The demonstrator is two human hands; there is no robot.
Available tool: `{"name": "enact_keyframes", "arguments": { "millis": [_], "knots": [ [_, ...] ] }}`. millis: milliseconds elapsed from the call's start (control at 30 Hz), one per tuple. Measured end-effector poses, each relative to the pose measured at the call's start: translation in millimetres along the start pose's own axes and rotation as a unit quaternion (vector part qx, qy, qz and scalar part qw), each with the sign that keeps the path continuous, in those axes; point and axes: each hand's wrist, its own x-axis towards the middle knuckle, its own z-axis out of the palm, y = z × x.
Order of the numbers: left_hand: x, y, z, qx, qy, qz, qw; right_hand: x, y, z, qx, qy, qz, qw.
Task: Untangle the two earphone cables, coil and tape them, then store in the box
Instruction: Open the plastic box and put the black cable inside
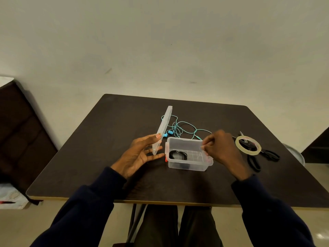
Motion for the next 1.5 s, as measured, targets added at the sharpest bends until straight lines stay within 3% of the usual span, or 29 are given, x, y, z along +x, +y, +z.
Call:
{"name": "enact_keyframes", "arguments": {
  "millis": [100,533,833,1333,1500],
  "knots": [
    [2.7,-2.2,-5.8,-0.018,-0.001,-0.003,1.0,-3.9,18.3,-2.1,-0.019,0.049,-0.004,0.999],
    [-1.2,17.4,-41.3,0.077,0.089,0.048,0.992,-0.1,35.3,4.5,0.064,0.0,0.042,0.997],
    [-17.1,10.7,-63.6,-0.002,0.073,0.047,0.996,0.0,34.6,12.4,0.081,0.038,0.032,0.995],
    [-27.0,19.7,-83.0,0.076,0.187,0.053,0.978,8.0,26.7,21.4,0.146,0.0,0.039,0.989],
    [-24.5,15.9,-84.9,0.202,0.253,0.11,0.94,9.8,27.6,23.2,0.158,-0.006,0.019,0.987]
  ]
}}
